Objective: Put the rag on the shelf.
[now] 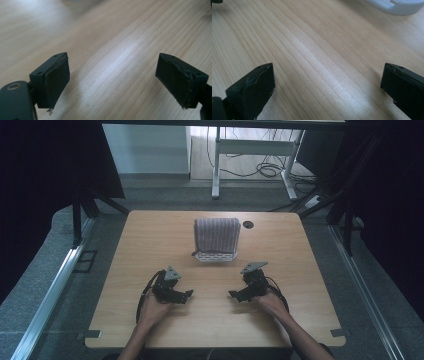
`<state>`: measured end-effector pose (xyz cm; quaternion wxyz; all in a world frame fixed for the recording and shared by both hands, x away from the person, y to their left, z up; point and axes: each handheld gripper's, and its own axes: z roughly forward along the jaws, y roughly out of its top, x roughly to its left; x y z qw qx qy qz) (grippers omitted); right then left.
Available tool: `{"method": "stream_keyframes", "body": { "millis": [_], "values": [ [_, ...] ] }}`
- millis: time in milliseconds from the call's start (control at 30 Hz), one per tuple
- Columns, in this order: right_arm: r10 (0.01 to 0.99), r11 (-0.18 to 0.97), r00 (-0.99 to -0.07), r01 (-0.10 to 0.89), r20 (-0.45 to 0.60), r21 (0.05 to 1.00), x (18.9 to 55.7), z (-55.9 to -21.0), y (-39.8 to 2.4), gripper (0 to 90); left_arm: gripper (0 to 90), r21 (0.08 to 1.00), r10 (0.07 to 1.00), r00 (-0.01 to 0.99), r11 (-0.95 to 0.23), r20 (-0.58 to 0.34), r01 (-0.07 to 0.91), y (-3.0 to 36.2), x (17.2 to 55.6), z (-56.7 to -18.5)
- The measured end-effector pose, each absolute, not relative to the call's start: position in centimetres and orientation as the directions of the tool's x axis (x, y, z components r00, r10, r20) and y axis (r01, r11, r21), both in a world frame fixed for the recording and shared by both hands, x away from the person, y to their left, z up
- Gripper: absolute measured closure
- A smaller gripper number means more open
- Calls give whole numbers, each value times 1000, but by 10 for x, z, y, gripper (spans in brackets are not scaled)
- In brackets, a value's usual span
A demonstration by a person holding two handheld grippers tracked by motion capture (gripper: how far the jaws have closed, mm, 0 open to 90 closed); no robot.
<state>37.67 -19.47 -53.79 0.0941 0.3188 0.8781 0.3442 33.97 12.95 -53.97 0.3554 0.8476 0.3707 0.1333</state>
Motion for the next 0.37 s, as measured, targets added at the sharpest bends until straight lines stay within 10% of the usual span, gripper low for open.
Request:
{"method": "stream_keyframes", "body": {
  "millis": [367],
  "values": [
    [618, 568, -786, 445, -2, 693, 372, -545, -195, 0, 115, 684, 735, 678, -481, -26, 548, 126, 339, -544]
  ]
}}
